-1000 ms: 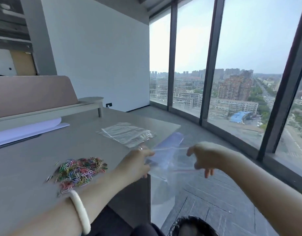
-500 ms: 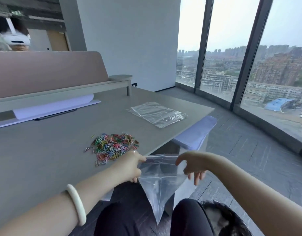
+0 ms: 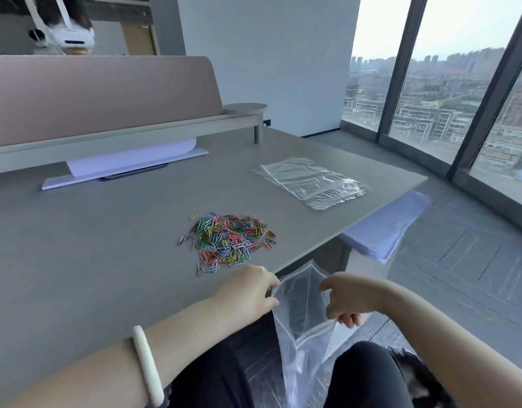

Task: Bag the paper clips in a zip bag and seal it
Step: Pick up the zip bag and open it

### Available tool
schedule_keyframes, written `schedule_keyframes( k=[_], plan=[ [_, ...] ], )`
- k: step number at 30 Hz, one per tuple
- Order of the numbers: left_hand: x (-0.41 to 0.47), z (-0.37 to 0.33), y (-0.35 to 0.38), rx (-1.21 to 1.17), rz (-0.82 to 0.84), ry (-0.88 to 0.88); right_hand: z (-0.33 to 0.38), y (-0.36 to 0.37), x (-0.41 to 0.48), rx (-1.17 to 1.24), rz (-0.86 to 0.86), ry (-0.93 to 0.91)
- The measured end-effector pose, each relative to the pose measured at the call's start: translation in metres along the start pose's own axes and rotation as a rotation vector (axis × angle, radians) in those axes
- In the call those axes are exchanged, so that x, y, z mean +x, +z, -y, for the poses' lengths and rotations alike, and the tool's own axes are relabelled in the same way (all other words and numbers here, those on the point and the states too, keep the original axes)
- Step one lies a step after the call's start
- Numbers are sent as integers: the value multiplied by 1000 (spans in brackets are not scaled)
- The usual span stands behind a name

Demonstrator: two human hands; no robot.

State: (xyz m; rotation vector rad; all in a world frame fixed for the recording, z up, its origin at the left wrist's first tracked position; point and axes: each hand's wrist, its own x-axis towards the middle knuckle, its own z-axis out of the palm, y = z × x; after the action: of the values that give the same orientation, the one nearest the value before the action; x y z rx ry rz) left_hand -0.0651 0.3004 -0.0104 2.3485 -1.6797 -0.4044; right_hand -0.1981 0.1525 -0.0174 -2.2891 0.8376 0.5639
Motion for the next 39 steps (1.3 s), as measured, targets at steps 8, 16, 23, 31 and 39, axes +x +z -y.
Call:
schedule_keyframes(
  k=[8,16,23,31,39],
  plan=[
    [0,7,44,37,48,-127,8,14,14,-10,-5,-34],
    [6,35,76,-618,-102,-384,3,4,17,-50,-102,13],
    [1,33,75,-699,-207,-284,5,9,14,-43,-211,31],
    [-9,41,73,-788,-255,-378,31,15,17,245,-114,-21],
    [-37,34,60,-860,-176,-300,45,15,21,353,-163,70]
  ],
)
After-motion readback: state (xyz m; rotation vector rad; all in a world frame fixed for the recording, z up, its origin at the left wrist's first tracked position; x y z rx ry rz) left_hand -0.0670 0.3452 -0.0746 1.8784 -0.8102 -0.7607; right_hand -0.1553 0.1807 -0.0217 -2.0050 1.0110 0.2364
